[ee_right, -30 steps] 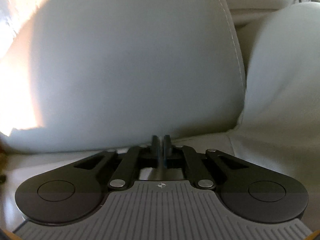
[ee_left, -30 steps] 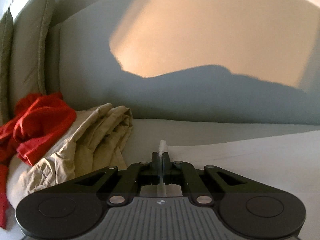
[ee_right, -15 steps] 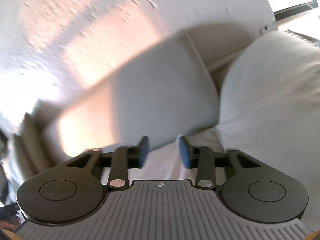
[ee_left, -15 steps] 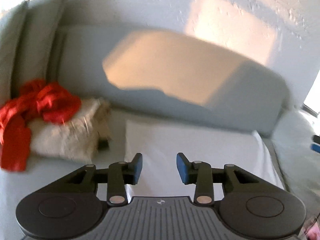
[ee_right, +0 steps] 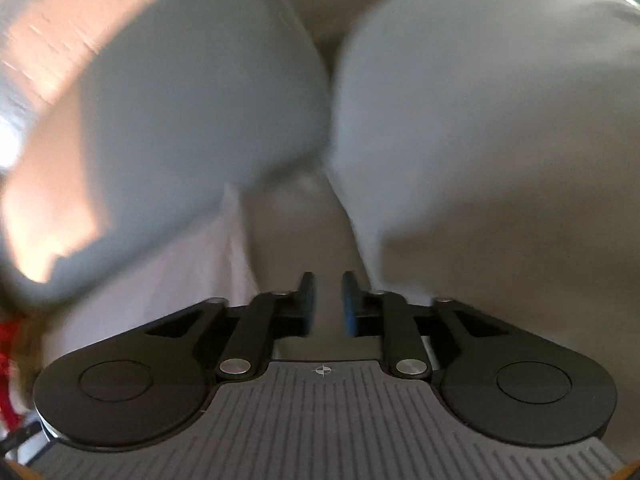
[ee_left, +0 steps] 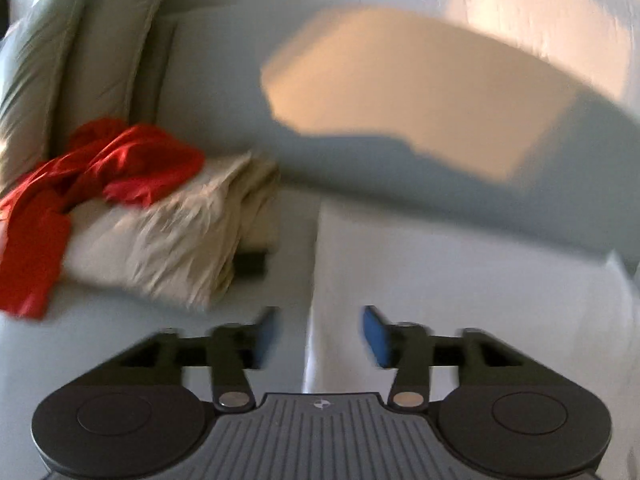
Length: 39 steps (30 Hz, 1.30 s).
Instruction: Fold clothes
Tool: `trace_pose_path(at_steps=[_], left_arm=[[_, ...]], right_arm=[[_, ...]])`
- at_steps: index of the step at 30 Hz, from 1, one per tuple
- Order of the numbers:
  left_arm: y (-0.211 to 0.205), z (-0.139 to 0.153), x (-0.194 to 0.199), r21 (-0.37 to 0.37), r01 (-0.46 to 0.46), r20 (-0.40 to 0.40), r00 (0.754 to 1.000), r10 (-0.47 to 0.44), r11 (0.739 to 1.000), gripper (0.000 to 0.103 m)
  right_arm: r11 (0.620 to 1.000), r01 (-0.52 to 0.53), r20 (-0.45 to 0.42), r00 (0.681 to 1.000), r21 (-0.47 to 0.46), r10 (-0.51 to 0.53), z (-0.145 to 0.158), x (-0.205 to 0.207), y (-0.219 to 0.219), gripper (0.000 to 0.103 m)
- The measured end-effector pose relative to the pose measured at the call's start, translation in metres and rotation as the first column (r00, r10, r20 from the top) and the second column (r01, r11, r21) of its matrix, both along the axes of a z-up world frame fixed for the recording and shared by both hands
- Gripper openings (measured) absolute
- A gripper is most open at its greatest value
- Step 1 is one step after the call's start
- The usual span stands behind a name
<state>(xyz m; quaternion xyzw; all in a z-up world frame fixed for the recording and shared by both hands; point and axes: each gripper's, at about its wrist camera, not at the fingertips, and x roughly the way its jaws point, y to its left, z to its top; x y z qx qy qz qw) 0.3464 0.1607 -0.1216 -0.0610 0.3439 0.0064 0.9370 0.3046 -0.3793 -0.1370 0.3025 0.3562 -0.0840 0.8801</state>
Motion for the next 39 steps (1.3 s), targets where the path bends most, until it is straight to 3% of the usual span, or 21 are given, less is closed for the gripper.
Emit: trace_pose_path(at_steps=[1,5,8,12,15,17,18,19,20,21,22,24,29,35,37,39], left_arm=[[0.0,-0.004,0.015,-0.035,0.003,-0.01,1.0,-0.003,0.999,0.051],[0.006,-0.03,0.068,-0.129,-0.047,-0.081,0.996,0.037,0.991,0.037],[0.01,-0.036,0.086,-0.124,-0.026,-0.047,0.999,0.021,0.992,0.037],[0.0,-0.035,0.108,-0.075,0.092,-0.05,0.994,-0.096,0.993,0.037],[-0.008,-0.037,0.123,-0.028,0.158,-0.06,0.985,-0.159,0.987,0.037],[-0.013,-0.039,0.13,-0.004,0.175,-0.058,0.983,-0.175,0.985,0.037],[-0.014,-0.038,0.131,-0.001,0.179,-0.056,0.982,-0.179,0.984,0.029],[-0.016,-0.037,0.132,0.003,0.183,-0.052,0.982,-0.182,0.983,0.003],[-0.018,-0.035,0.131,0.008,0.185,-0.046,0.982,-0.184,0.983,0.003],[-0.02,-0.033,0.13,0.016,0.187,-0.037,0.982,-0.186,0.982,0.003],[-0.022,-0.029,0.127,0.027,0.189,-0.021,0.982,-0.188,0.982,0.003],[-0.024,-0.017,0.116,0.026,0.188,0.004,0.982,-0.188,0.982,0.003],[-0.009,0.029,0.079,-0.084,0.188,-0.007,0.982,-0.189,0.979,0.003],[0.015,0.087,-0.012,-0.209,0.191,0.002,0.981,-0.195,0.959,0.003],[0.02,0.086,-0.041,-0.172,0.166,-0.056,0.983,-0.177,0.971,0.003],[0.014,0.075,-0.07,-0.085,0.159,-0.166,0.971,-0.172,0.984,0.002]], right_arm=[[0.998,-0.021,0.033,0.999,0.062,0.019,-0.001,0.008,-0.007,0.063],[0.966,-0.038,0.061,0.998,0.257,0.023,-0.023,0.047,-0.011,0.056],[0.951,-0.027,0.081,0.997,0.309,0.002,-0.034,0.071,-0.02,0.053],[0.934,-0.086,0.096,0.994,0.346,0.056,-0.041,0.105,-0.03,0.051],[0.946,-0.184,0.079,0.982,0.266,0.169,-0.038,0.127,-0.017,0.05],[0.959,-0.23,0.049,0.973,0.164,0.225,-0.035,0.138,-0.003,0.041],[0.961,-0.253,0.032,0.967,0.113,0.251,-0.033,0.144,0.003,0.038],[0.96,-0.273,0.015,0.962,0.066,0.273,-0.031,0.149,0.009,0.031],[0.962,-0.271,0.001,0.963,0.042,0.271,-0.03,0.151,0.012,0.013],[0.963,-0.269,-0.012,0.963,0.018,0.269,-0.028,0.153,0.015,0.006],[0.964,-0.265,-0.022,0.964,-0.001,0.265,-0.027,0.154,0.017,0.006],[0.973,-0.231,0.004,0.973,-0.003,0.231,-0.019,0.146,0.017,0.005],[0.984,-0.176,0.049,0.983,0.039,0.174,0.019,0.108,0.016,0.004],[0.975,-0.154,0.046,0.988,0.16,0.149,0.089,0.024,0.011,0.004],[0.975,-0.137,0.017,0.99,0.172,0.136,0.107,-0.015,0.012,0.004],[0.978,-0.131,-0.026,0.99,0.16,0.137,0.114,-0.05,0.018,0.004]])
